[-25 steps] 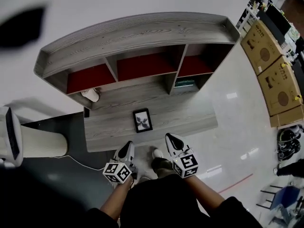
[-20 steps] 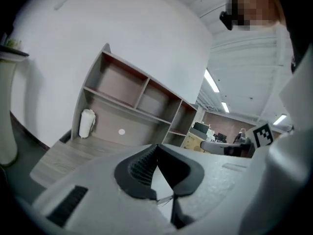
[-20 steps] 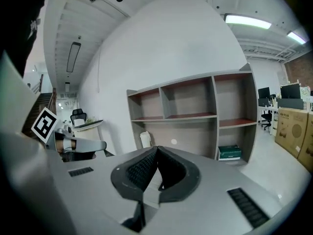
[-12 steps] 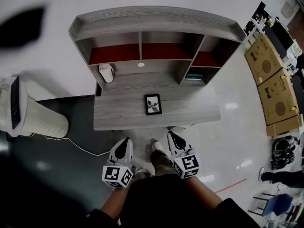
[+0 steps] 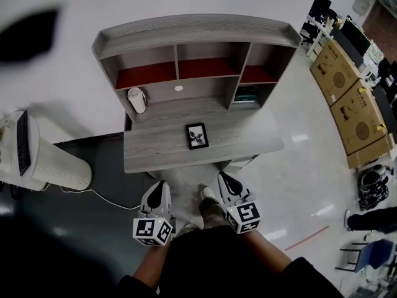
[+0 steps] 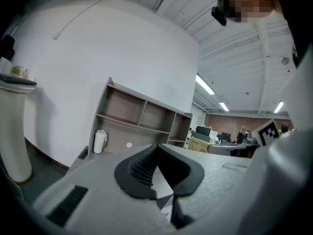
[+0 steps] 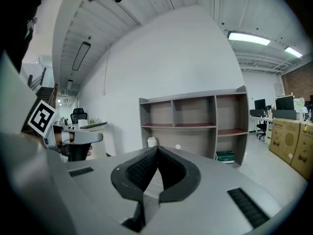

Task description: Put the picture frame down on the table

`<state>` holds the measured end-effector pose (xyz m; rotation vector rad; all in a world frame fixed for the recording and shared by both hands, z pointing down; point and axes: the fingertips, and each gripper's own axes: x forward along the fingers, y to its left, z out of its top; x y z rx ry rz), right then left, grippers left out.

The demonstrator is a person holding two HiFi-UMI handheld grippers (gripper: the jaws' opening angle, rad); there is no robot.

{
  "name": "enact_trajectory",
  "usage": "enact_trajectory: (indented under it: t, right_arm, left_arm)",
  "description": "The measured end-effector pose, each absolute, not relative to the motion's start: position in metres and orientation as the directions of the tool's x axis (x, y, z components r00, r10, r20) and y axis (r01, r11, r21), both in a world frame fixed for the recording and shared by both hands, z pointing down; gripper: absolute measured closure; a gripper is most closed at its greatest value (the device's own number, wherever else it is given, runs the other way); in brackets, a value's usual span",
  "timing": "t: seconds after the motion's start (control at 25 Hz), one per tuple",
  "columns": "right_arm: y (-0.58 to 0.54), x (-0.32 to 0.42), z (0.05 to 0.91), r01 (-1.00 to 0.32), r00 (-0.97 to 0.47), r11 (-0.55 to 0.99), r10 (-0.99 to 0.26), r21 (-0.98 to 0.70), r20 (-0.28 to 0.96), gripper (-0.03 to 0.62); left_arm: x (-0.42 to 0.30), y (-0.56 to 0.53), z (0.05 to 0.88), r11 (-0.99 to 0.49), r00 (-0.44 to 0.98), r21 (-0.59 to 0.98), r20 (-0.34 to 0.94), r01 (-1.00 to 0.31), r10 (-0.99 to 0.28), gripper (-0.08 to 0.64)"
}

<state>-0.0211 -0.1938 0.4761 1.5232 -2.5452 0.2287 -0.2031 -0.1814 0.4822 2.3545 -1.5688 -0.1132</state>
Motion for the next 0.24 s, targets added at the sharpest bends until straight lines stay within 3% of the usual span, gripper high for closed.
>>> enact_trajectory:
  t: [0.24]
  right_arm:
    - [-0.174,-0.022,0.464,-0.884,-0.463,0.466,-0.862,-0.037,0.206,0.581]
  left_arm:
    - [-0.207,-0.163,0.469,-0.36,0.399,0.286,0.088,-0.888,-0.913,0.543]
